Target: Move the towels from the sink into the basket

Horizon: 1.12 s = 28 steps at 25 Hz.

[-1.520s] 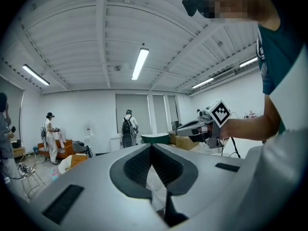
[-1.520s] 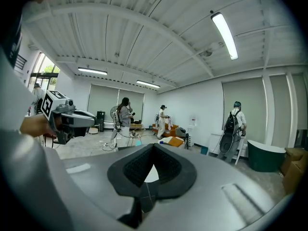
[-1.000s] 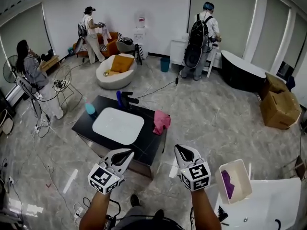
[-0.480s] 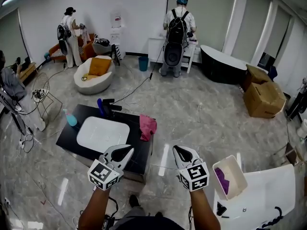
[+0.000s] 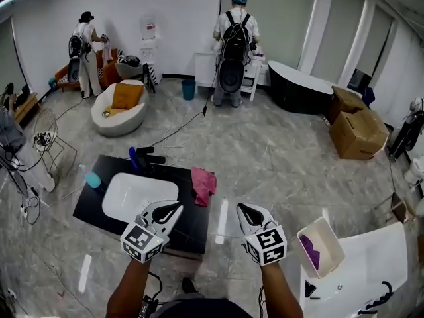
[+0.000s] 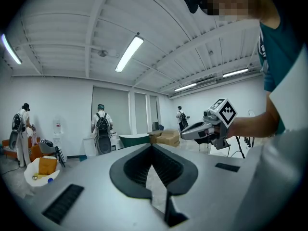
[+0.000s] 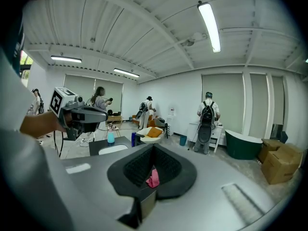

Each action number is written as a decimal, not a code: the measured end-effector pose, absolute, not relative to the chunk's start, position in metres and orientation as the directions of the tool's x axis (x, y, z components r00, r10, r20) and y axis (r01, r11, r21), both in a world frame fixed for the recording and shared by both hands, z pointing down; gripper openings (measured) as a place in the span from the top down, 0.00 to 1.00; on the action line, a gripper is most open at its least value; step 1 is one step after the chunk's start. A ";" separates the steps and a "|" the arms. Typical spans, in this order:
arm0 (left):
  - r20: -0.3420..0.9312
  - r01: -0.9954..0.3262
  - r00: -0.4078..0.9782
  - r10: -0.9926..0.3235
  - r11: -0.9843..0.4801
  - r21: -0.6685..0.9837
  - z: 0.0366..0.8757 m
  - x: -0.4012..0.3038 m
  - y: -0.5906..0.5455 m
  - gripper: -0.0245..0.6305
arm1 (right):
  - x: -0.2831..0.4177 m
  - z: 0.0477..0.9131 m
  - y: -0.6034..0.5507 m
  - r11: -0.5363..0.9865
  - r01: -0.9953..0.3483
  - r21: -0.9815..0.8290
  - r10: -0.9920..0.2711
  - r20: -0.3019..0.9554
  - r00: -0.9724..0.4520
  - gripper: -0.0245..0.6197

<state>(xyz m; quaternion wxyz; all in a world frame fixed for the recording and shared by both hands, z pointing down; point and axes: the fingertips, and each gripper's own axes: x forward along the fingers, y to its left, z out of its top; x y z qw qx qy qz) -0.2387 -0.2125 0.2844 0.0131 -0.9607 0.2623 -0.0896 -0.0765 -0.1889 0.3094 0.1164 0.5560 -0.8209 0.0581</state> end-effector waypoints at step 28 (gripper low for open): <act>0.250 -0.555 0.812 -0.527 -0.830 0.057 0.369 -0.239 -0.415 0.95 | -0.077 0.367 -0.446 0.454 -0.891 0.012 -0.835 0.354 -0.420 0.95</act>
